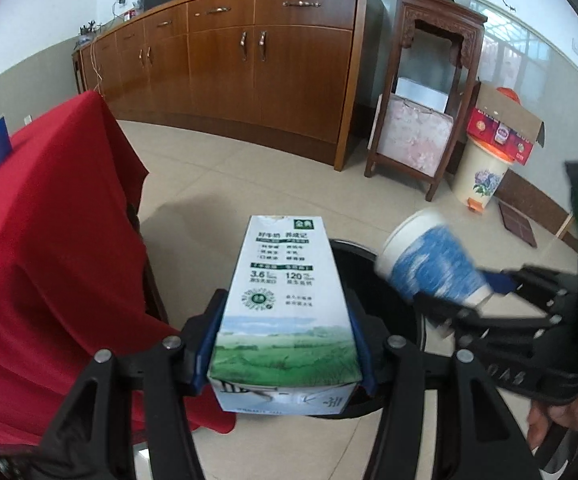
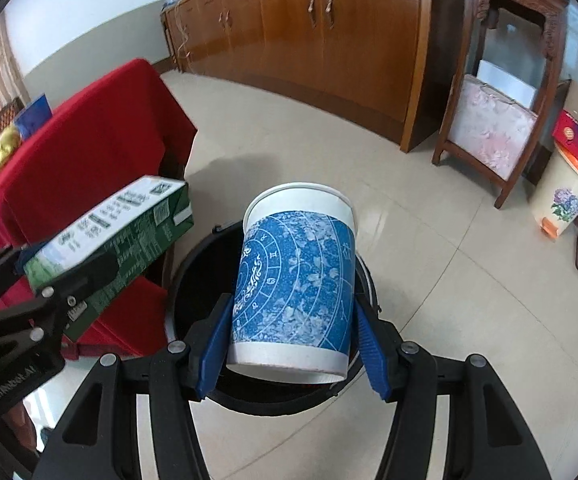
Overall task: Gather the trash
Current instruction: 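Carry the carton and cup over the black bucket and open both grippers, then move both grippers back toward the blue mask and white tissue on the table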
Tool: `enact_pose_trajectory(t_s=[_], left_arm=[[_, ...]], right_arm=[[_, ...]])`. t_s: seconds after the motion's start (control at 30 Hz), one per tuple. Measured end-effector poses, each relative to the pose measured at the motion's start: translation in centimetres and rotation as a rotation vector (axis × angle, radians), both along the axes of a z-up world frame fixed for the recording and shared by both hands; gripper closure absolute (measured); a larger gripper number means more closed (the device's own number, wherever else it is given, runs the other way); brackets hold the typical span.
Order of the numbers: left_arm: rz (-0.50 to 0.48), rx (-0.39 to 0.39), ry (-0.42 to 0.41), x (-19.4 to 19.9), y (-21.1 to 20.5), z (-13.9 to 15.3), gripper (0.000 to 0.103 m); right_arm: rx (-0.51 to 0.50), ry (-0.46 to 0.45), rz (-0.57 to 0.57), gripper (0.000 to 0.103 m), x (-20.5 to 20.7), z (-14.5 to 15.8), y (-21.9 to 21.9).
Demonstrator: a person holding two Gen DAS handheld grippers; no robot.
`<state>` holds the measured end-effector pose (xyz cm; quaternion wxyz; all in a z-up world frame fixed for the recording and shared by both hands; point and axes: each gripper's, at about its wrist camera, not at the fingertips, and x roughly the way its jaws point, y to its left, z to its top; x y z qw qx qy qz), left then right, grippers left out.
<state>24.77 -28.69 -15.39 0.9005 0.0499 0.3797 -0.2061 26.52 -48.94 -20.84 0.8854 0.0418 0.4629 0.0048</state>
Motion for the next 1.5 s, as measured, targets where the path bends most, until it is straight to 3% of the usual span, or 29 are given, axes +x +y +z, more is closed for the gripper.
enact_pose_trajectory(t_s=[0.03, 0.07, 0.1, 0.17, 0.37, 0.7, 1.0, 1.37, 1.5], left_arm=[[0.003, 0.006, 0.0, 0.2, -0.1, -0.1, 0.027], [0.018, 0.019, -0.003, 0.2, -0.1, -0.1, 0.022], [0.033, 0.018, -0.016, 0.2, 0.1, 0.0, 0.019], [0.056, 0.033, -0.031, 0.2, 0.5, 0.5, 0.011], [0.087, 0.044, -0.086, -0.2, 1.2, 2.2, 0.005], [0.1, 0.02, -0.139, -1.8, 3.3, 5.1, 0.004], [0.16, 0.003, -0.175, -3.0, 8.3, 7.4, 0.003], [0.296, 0.018, -0.251, -5.3, 17.3, 9.5, 0.001], [0.364, -0.003, -0.272, -6.2, 21.5, 10.4, 0.001]], right_arm=[[-0.022, 0.017, 0.006, 0.04, 0.4, -0.6, 0.0], [-0.042, 0.024, -0.003, 0.038, 0.6, -1.1, -0.1], [-0.056, 0.029, -0.028, 0.021, 0.7, -1.6, -0.6], [-0.043, 0.027, -0.093, 0.006, 0.5, -2.3, -2.5], [-0.037, 0.002, -0.21, 0.0, -0.7, -0.9, -5.4], [-0.07, -0.102, -0.233, 0.0, -3.6, 3.9, -3.4], [-0.063, -0.167, -0.221, 0.0, -5.3, 7.0, 1.0], [-0.132, -0.281, -0.057, 0.0, -5.0, 11.8, 11.4], [-0.095, -0.318, 0.019, 0.0, -4.6, 13.3, 15.3]])
